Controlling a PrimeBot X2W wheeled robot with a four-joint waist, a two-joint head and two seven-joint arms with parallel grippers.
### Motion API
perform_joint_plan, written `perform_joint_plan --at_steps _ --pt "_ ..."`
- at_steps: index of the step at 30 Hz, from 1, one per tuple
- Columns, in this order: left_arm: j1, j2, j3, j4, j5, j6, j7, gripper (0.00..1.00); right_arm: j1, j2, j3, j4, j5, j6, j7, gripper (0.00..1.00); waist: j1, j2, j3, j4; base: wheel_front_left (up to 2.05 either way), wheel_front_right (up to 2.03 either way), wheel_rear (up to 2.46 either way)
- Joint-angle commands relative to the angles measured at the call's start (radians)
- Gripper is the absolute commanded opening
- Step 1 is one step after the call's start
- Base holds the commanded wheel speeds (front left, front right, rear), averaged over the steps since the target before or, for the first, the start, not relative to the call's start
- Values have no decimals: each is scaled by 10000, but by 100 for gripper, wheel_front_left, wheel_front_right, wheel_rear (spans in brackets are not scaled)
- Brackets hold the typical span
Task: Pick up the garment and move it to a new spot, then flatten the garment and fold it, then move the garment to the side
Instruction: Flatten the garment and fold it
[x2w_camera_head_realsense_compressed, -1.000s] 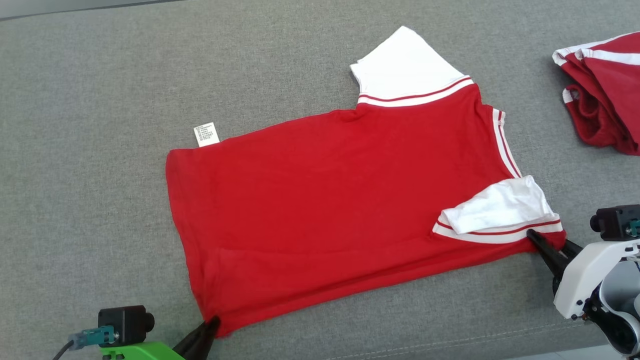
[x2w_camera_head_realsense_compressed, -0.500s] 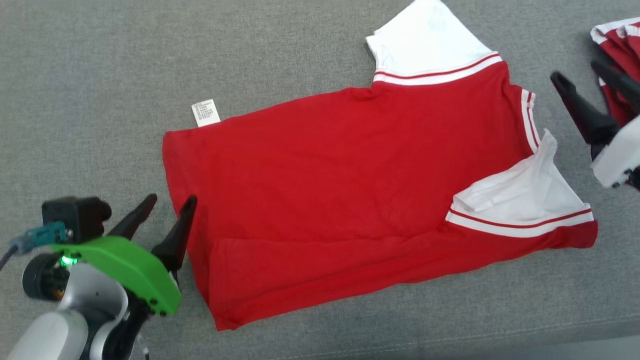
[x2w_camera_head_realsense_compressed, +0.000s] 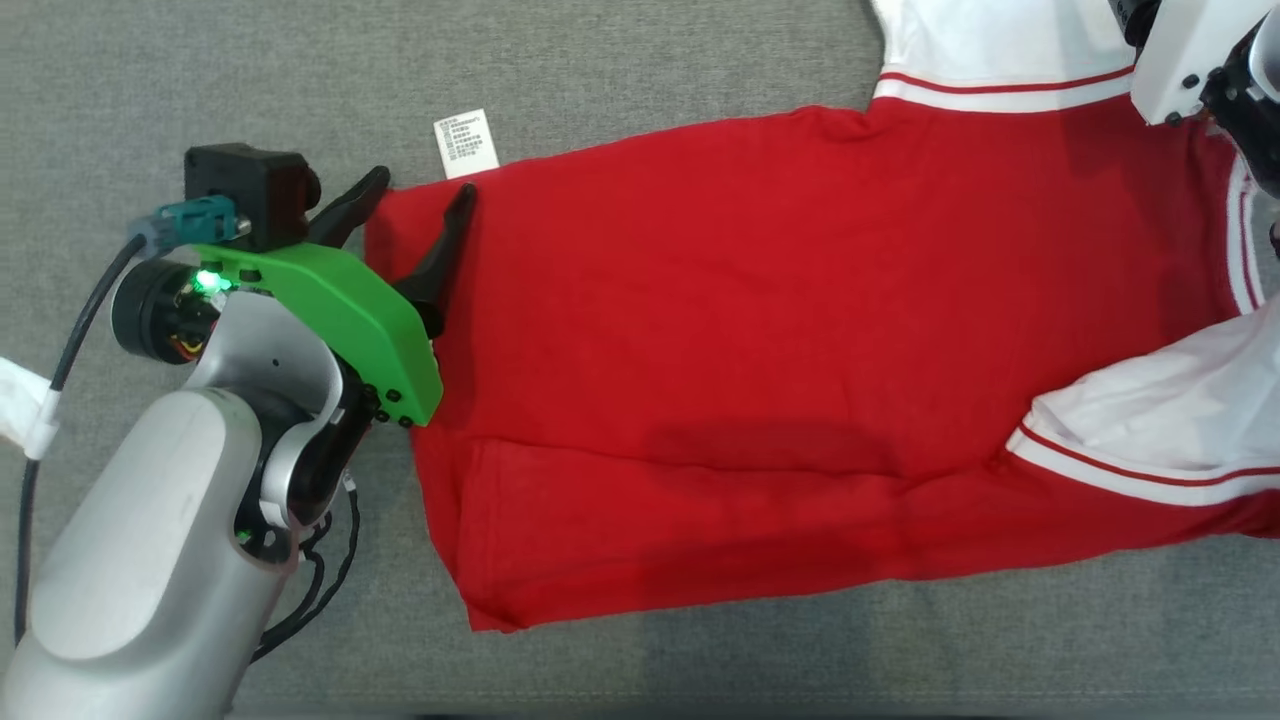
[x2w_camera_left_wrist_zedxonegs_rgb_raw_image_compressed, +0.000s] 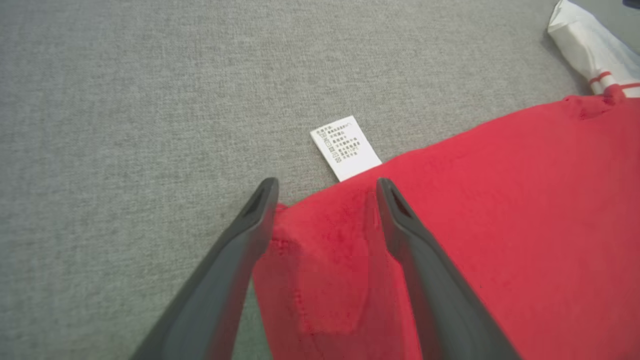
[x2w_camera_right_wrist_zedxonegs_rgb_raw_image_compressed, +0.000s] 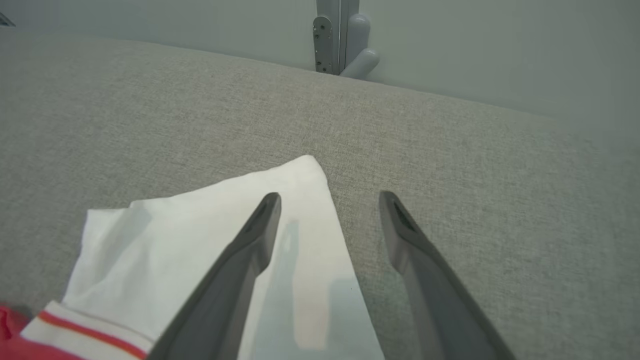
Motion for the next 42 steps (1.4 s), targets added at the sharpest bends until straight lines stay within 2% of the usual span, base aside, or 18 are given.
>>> perform_joint_plan --at_steps 1,11,12,13,14,16,19,28,35,42 --pt "-186 -73 -47 77 30 -48 -14 100 -165 5 41 200 -92 -11 -129 100 -1 52 532 603 0 0 0" --pt "-210 -431 -422 716 -406 -447 279 100 -615 87 735 1770 -5 -9 -597 100 -1 52 631 751 0 0 0" --pt "-200 -415 -448 765 -436 -454 315 91 -624 102 765 1875 74 -9 -664 73 -1 52 600 722 0 0 0" --pt "-176 -374 -503 803 -476 -538 385 28 -636 159 787 1955 157 -9 -759 4 -1 52 565 676 0 0 0" --pt "-116 -354 -559 822 -550 -610 469 0 -630 215 881 1995 279 -7 -821 0 -1 52 521 627 0 0 0" --pt "15 -340 -658 735 -754 -810 628 0 -620 183 1035 2007 461 -6 -1027 0 -1 52 416 542 0 0 0" --pt "56 -150 -492 619 -868 -842 609 0 -665 62 1150 1966 722 -15 -1539 0 -1 52 214 398 0 0 0" --pt "243 321 44 210 -816 -596 197 0 -378 29 1151 1589 1626 -14 -3053 0 -1 52 -527 -171 0 0 0" --pt "1228 593 218 -639 -936 -367 -149 0 1162 -360 1219 488 2373 -14 -3856 0 -1 52 -1279 -665 0 0 0" --pt "2960 968 415 -1677 -982 168 -567 0 3698 -600 956 -1239 2876 -11 -4236 0 -1 52 -2129 -1157 0 0 0"
